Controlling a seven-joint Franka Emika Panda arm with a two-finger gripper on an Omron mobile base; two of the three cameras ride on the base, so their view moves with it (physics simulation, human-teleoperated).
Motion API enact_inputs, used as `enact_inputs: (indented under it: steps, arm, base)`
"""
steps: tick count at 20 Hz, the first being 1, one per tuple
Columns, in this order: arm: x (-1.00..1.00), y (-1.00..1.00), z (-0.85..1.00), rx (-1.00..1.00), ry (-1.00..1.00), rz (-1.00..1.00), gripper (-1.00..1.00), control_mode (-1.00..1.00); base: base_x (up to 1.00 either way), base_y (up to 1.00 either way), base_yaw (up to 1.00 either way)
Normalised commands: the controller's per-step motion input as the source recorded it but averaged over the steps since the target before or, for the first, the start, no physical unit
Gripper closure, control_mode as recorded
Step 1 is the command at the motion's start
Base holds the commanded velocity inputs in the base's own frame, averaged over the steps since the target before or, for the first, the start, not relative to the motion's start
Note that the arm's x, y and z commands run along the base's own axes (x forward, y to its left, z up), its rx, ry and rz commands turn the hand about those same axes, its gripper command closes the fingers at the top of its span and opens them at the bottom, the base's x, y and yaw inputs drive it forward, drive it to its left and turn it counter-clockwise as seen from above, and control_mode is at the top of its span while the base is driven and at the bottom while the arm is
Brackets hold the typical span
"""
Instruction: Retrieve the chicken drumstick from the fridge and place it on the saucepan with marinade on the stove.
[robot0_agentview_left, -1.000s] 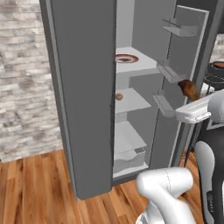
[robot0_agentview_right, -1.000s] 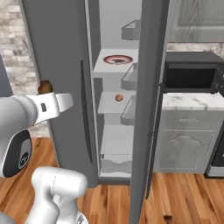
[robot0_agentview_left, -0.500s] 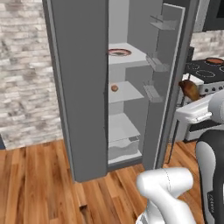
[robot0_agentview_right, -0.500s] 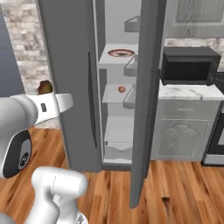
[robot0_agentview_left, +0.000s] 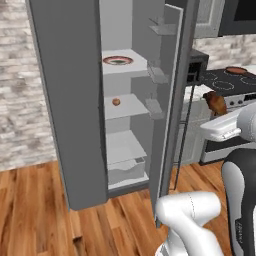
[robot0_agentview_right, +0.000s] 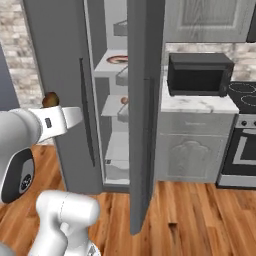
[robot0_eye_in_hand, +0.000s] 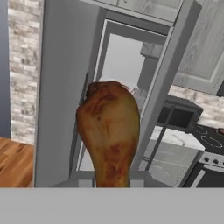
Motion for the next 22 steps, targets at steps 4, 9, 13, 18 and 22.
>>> enact_inputs:
  steps: [4,9,13,18,22]
  arm:
    - [0.0,0.0,0.0,0.0,0.0,0.0,1.0,1.0]
    - [0.0,0.0,0.0,0.0,0.0,0.0,1.0,1.0]
    - [0.0,0.0,0.0,0.0,0.0,0.0,1.0,1.0]
    - [0.0,0.0,0.0,0.0,0.0,0.0,1.0,1.0]
    - [0.0,0.0,0.0,0.0,0.0,0.0,1.0,1.0]
  base:
    - [0.0,-0.79,0.04]
    - [0.0,-0.85,0.05]
    - [0.0,-0.87,0.04]
    - [-0.01,-0.91,0.02]
    - [-0.01,-0.93,0.01]
